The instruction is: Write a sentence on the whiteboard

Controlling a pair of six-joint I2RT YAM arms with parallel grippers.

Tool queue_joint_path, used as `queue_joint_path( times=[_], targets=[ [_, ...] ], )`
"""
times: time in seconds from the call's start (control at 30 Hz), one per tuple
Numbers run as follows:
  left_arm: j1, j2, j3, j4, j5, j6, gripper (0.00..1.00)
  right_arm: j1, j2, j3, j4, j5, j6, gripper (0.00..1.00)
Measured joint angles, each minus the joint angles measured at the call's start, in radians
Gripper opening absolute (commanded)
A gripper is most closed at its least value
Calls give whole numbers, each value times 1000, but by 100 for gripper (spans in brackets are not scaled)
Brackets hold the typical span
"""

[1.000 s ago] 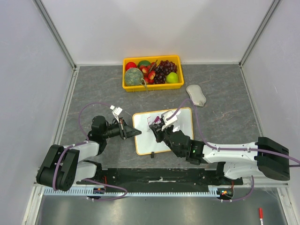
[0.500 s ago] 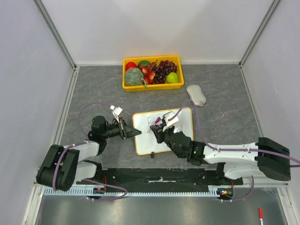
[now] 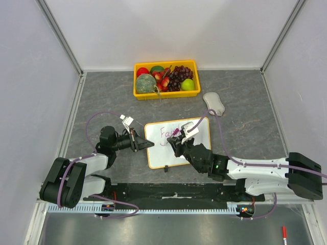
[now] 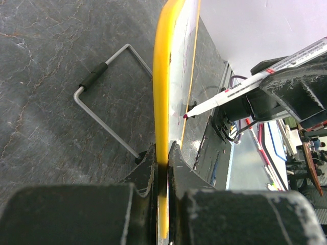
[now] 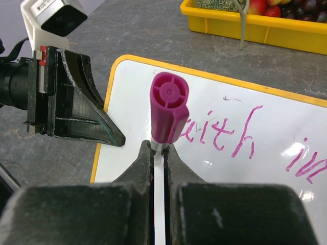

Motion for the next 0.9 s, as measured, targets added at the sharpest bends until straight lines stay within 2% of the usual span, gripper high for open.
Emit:
queue_joint_path(
  times=[0.23, 0.9],
  targets=[
    [0, 0, 0, 0, 0, 0, 2, 0, -48, 5, -15, 4, -1, 0],
    [0, 0, 0, 0, 0, 0, 2, -17, 12, 24, -8, 29, 1, 0]
  ],
)
